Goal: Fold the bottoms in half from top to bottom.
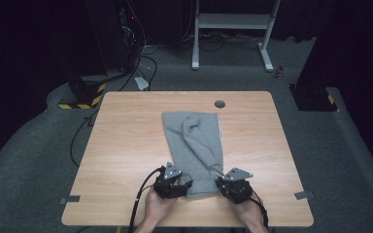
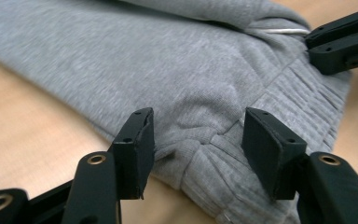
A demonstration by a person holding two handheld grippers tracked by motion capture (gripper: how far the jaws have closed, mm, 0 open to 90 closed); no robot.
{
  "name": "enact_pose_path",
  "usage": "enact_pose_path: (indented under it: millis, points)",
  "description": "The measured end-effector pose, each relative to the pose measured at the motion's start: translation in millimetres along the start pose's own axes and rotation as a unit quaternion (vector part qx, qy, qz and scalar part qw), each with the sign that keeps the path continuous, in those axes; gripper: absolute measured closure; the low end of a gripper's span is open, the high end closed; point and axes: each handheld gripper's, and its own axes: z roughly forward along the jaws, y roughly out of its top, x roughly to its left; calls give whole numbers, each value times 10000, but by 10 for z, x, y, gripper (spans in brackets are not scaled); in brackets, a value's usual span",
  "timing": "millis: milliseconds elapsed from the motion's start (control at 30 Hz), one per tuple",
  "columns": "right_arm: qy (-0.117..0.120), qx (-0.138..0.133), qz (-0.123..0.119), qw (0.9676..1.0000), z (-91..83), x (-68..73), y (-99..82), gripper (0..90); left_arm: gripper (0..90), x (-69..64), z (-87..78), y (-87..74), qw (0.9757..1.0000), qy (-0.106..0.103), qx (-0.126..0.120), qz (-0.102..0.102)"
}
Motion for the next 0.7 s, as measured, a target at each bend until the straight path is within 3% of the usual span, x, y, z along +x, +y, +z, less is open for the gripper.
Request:
enact_pose_path:
  millis: [100, 233, 333, 400, 467, 533, 633, 700]
  points:
    - [168, -43, -70, 9998, -105, 77, 24, 753, 434, 16, -75, 19, 10000, 0, 11, 26]
    - [46, -412, -240, 9989, -149, 94, 319, 659, 425, 149, -78, 162, 9996, 235, -98, -132]
    - [-72, -378, -225, 9990, 32, 45, 594, 578, 420, 261, -5, 269, 9988, 443, -65, -204]
    - [-3, -171, -233, 9996, 229, 14, 743, 497, 418, 326, 55, 312, 9981, 557, -27, -267]
    - [-38, 47, -299, 9995, 414, 7, 832, 485, 415, 397, 144, 345, 9972, 641, 51, -395]
    - [-109, 218, -336, 9991, 531, 1, 867, 556, 415, 422, 187, 342, 9968, 675, 99, -422]
    - [-252, 483, -314, 9980, 614, -72, 857, 804, 413, 446, 272, 293, 9960, 769, 308, -347]
    - [-366, 316, -296, 9984, 530, -132, 838, 853, 414, 455, 287, 252, 9960, 776, 282, -351]
